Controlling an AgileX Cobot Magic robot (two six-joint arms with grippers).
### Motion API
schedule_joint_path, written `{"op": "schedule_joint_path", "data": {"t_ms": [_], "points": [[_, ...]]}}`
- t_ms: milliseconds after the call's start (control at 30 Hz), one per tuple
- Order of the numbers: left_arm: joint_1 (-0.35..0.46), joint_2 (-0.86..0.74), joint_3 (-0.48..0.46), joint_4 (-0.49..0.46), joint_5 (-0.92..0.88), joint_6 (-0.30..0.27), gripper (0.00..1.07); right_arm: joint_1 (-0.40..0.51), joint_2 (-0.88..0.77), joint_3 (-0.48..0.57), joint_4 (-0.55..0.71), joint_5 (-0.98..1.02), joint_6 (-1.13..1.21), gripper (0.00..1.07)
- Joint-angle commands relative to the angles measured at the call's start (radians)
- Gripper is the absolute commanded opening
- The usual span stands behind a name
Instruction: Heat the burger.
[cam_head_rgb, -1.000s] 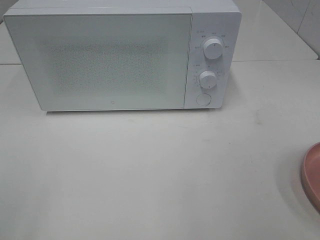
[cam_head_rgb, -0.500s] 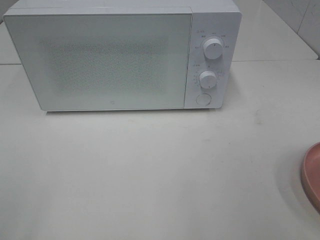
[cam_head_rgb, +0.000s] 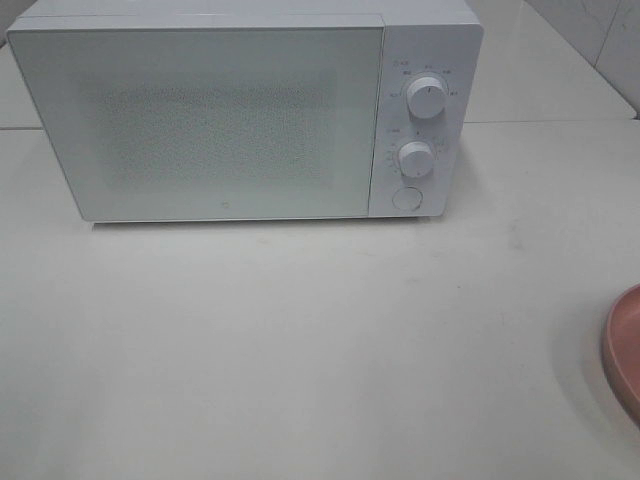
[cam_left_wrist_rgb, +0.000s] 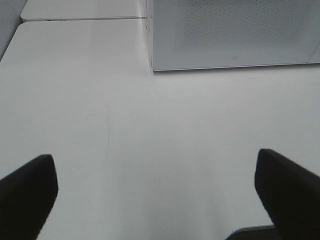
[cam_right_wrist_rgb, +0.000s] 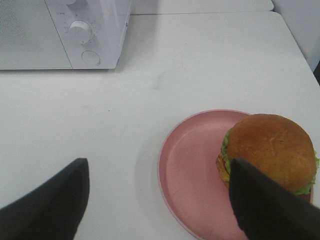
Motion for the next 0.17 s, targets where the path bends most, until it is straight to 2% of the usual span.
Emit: {"op": "schedule_joint_path", "data": {"t_ms": [33,167], "points": [[0.0,-0.023,0.004,-0.001,-0.014,-0.006,1.0,-0.008,-0.028,0.001,-0.001,-0.01,-0.008,0.75],[0.0,-0.023,0.004,-0.001,-0.014,-0.006,1.0,-0.008,-0.028,0.001,-0.001,-0.01,-0.008,0.75]]}}
